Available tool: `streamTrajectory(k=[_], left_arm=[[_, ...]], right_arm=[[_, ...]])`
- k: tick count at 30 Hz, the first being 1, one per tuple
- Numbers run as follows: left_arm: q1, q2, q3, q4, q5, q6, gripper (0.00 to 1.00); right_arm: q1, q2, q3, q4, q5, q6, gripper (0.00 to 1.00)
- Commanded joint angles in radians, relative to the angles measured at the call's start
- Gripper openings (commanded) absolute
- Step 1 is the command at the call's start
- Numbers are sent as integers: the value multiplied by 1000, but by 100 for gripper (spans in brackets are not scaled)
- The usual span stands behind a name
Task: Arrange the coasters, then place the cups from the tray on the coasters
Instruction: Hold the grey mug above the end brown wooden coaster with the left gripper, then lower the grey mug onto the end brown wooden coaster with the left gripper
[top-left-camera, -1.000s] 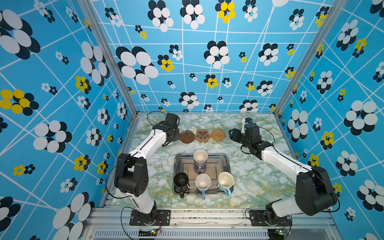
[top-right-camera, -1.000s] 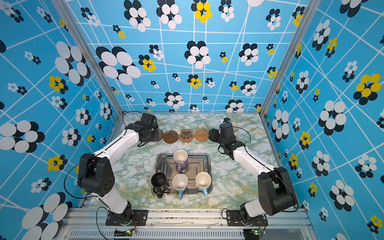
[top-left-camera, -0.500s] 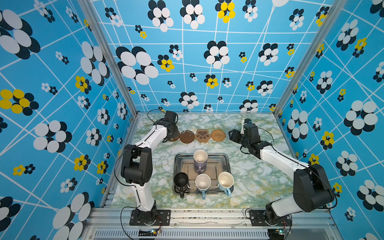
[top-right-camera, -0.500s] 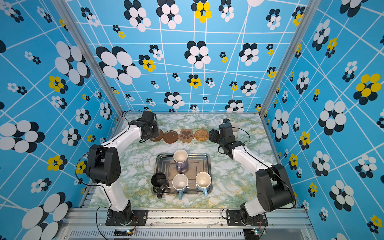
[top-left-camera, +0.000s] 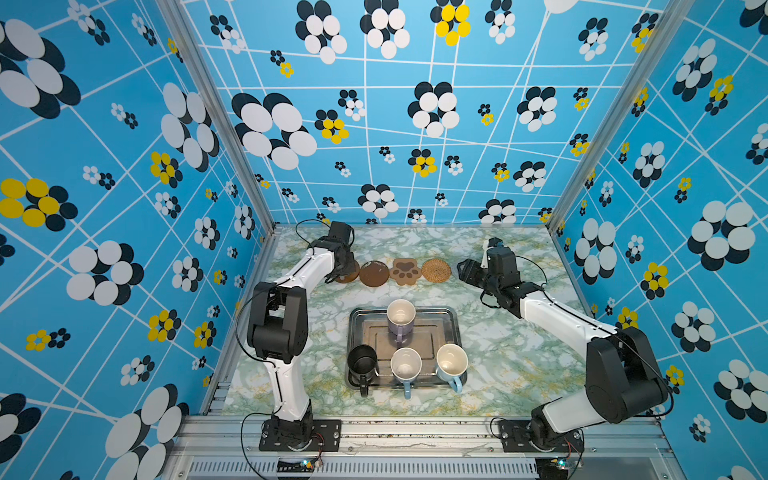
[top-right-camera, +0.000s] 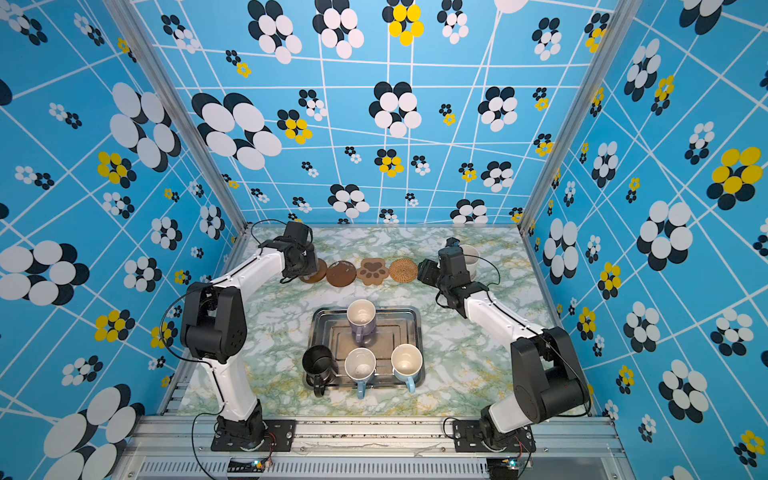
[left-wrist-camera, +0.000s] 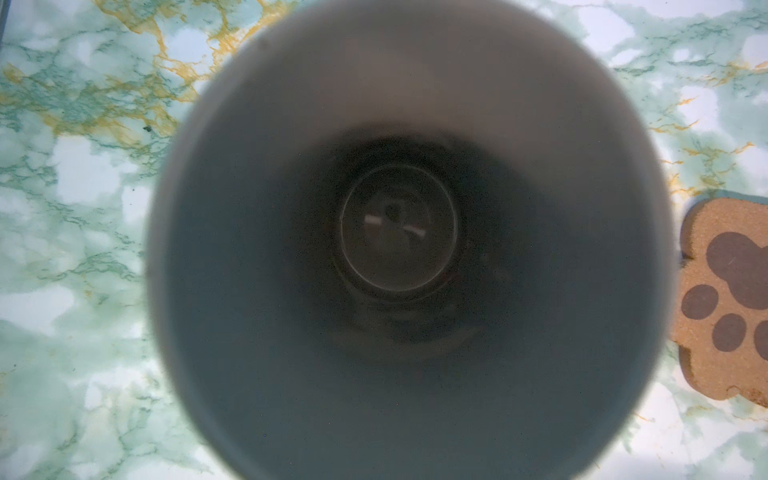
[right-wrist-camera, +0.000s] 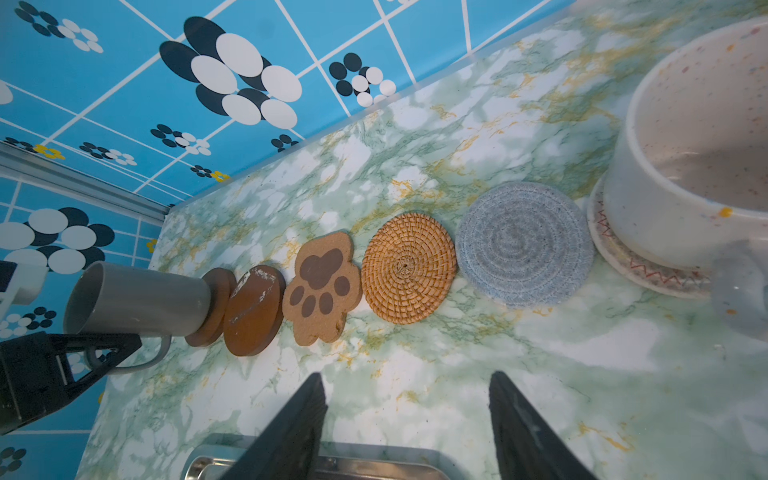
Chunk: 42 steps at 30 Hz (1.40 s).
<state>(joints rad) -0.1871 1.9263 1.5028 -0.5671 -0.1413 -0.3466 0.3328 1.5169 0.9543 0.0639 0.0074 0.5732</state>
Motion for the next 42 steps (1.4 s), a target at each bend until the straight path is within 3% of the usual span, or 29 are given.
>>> streamTrajectory(k=[1, 35, 42], left_arm=[[6, 0, 49, 78, 1, 6, 0], [5, 40, 70, 29, 19, 6, 0], [3, 37, 71, 17, 18, 9, 10]], right_arm=[[-6, 9, 6, -2, -15, 10, 65], [-6, 17, 15, -10, -20, 14, 65], [-6, 16, 17, -9, -31, 19, 65]])
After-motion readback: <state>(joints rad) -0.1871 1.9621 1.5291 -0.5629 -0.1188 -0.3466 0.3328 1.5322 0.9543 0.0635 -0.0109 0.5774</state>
